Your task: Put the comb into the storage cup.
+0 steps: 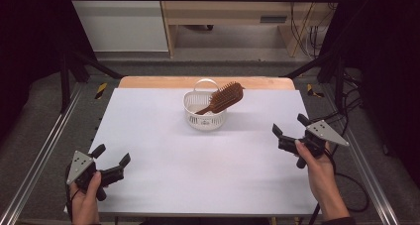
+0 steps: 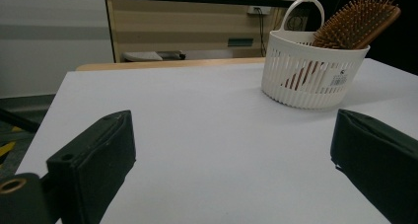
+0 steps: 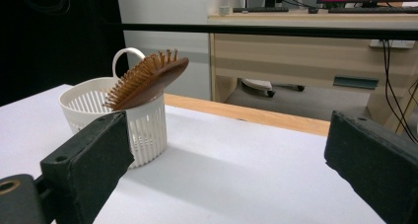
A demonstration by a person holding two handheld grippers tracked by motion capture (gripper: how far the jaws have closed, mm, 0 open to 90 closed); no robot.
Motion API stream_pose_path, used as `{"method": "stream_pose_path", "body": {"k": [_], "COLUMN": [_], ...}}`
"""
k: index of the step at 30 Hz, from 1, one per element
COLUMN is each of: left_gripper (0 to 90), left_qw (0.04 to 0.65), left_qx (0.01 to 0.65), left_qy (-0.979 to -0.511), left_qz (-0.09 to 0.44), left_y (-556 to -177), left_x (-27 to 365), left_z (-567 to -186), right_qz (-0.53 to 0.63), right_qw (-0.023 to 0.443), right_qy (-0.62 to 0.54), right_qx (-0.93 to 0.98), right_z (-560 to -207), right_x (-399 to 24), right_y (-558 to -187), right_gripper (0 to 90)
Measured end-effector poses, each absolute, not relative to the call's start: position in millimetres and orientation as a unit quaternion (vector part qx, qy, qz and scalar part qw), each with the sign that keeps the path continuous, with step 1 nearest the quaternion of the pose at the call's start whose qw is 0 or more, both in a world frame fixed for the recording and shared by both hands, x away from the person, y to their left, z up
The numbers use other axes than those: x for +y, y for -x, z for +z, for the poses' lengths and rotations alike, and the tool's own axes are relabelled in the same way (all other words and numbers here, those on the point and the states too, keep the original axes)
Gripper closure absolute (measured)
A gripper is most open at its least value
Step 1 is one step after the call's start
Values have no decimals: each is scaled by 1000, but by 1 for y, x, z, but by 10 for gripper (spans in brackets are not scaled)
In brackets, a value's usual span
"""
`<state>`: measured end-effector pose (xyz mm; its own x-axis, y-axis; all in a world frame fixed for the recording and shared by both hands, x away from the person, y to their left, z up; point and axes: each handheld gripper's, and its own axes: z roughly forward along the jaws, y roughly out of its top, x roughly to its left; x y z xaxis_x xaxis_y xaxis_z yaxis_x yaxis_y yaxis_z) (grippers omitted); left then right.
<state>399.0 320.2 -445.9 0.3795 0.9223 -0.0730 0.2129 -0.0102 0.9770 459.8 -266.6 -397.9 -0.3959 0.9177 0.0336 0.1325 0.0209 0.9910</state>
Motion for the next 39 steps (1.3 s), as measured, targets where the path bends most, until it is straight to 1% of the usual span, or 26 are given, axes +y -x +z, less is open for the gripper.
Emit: {"method": "stream_pose_path", "body": {"k": [13, 19, 23, 39], "left_gripper": [29, 27, 23, 21], "left_qw": [542, 545, 547, 560], "left_qx": [439, 436, 431, 416], "left_qy": [-635, -635, -631, -634], "left_qz": [332, 332, 342, 332], "left_y": [-399, -399, -398, -398], "left_x": [319, 317, 317, 311], "left_z": [-445, -444, -443, -442], "right_qz": [549, 554, 550, 560], "right_qw": [354, 343, 337, 318], "right_qy": [-421, -419, -415, -394], "right_qx": [629, 633, 642, 656], "right_z": [-415, -424, -431, -446], "right_x": [-272, -271, -268, -258], "right_y": [-449, -444, -441, -434], "right_gripper": [41, 44, 45, 44]}}
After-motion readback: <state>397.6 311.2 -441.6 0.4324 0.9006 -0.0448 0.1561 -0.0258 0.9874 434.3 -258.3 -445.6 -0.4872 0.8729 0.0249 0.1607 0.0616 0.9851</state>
